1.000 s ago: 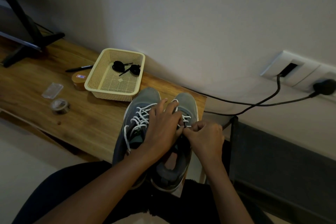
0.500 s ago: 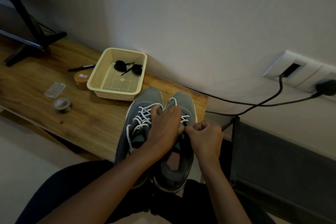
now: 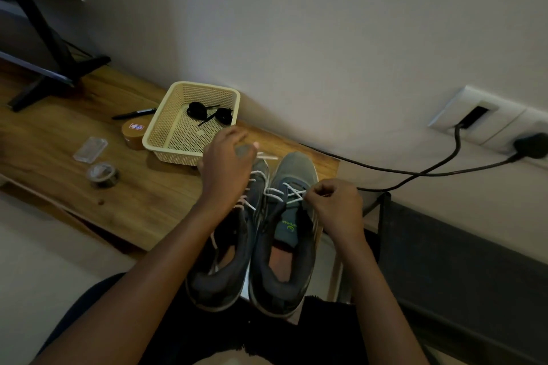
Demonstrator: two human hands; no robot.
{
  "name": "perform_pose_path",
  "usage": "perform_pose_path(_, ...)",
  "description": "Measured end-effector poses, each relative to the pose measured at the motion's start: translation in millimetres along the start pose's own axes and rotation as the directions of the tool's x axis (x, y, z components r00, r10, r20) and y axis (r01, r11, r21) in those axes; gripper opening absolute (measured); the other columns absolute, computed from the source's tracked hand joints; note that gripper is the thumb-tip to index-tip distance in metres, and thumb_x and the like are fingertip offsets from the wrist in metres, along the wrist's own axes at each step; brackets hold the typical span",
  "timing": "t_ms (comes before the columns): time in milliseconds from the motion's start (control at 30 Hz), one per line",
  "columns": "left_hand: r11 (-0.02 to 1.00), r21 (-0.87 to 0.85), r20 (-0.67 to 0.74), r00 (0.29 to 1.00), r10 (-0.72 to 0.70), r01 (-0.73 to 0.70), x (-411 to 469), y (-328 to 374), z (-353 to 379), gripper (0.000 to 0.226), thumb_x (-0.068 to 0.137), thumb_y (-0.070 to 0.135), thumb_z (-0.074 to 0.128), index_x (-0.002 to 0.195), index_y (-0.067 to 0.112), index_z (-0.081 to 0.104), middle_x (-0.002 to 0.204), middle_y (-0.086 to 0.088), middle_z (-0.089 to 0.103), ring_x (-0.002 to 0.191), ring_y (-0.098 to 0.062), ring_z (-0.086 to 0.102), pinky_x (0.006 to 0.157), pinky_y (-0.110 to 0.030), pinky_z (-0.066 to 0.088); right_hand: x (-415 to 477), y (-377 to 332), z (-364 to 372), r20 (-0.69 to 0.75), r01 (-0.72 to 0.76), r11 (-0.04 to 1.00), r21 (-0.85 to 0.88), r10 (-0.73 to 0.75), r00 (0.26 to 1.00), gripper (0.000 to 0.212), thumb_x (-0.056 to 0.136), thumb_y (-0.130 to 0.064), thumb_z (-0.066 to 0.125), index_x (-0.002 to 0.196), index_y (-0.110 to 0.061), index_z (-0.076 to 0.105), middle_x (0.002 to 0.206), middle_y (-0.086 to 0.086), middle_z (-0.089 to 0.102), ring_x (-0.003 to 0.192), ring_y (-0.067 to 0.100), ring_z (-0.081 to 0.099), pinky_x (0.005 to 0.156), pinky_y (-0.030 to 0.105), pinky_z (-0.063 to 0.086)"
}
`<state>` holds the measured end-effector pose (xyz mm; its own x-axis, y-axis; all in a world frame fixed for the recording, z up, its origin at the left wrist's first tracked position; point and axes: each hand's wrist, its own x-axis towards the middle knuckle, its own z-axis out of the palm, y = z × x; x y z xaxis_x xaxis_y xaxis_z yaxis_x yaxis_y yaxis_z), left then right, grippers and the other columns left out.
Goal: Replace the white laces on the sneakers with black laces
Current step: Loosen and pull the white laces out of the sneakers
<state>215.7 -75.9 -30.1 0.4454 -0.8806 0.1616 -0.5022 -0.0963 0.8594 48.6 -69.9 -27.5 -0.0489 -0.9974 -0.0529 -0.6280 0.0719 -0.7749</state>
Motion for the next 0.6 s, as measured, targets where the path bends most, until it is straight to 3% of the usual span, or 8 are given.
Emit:
perform_pose_path(67,0.996,0.078,0.063,0.998,0.027,-0.032,-5,3,-2,0.017,0.087,0.029,0.063,0.102,0.023,0.069,0.138,0.008,0.048,0.131,-0.016,0.036,0.11,-0.042,0.02,1,-1,11,0.014,0.081,0.981,-0.174,-0.08,0.997,0.007,0.081,-0.013,0.066,0.077,-0.014,0.073,0.086,0.003,0.067,0.086,0.018,0.058,0.069,0.023,0.03)
perform_pose_path(133,0.96,0.24,0.203,0.975,0.094,-0.142,-16,6,-1,0.005,0.082,0.035,0.066,0.084,0.03,0.067,0.139,0.014,0.043,0.136,-0.013,0.024,0.109,-0.041,0.007,1,-4,19,0.051,0.129,0.927,-0.353,-0.118,0.992,0.013,0.084,-0.021,0.065,0.093,-0.017,0.073,0.109,0.002,0.059,0.107,0.023,0.045,0.074,0.024,0.02)
perform_pose_path(267,0.828,0.497,0.487,0.873,-0.019,-0.259,-29,5,2,0.019,0.074,0.056,0.064,0.076,0.038,0.058,0.15,0.018,0.026,0.144,-0.014,0.0,0.109,-0.055,-0.014,1,-7,23,0.11,0.158,0.834,-0.529,-0.117,0.987,0.019,0.089,-0.022,0.058,0.105,-0.018,0.068,0.12,0.002,0.05,0.109,0.024,0.033,0.086,0.028,0.032)
perform_pose_path(433,0.81,0.518,0.534,0.843,-0.058,-0.273,-27,8,0,0.023,0.071,0.054,0.068,0.062,0.035,0.059,0.151,0.021,0.024,0.144,-0.012,-0.003,0.108,-0.057,-0.017,1,-4,28,0.058,0.122,0.851,-0.511,-0.108,0.992,0.016,0.089,-0.015,0.058,0.1,-0.012,0.069,0.119,0.004,0.049,0.11,0.023,0.037,0.078,0.026,0.035)
perform_pose_path(600,0.827,0.504,0.525,0.849,-0.065,-0.248,-27,12,-3,0.019,0.068,0.045,0.072,0.061,0.029,0.066,0.146,0.025,0.033,0.144,-0.009,0.0,0.108,-0.056,-0.018,4,4,31,-0.048,0.025,0.954,-0.297,-0.042,0.998,0.011,0.089,-0.012,0.057,0.082,-0.008,0.065,0.102,0.005,0.055,0.09,0.022,0.056,0.066,0.027,0.041)
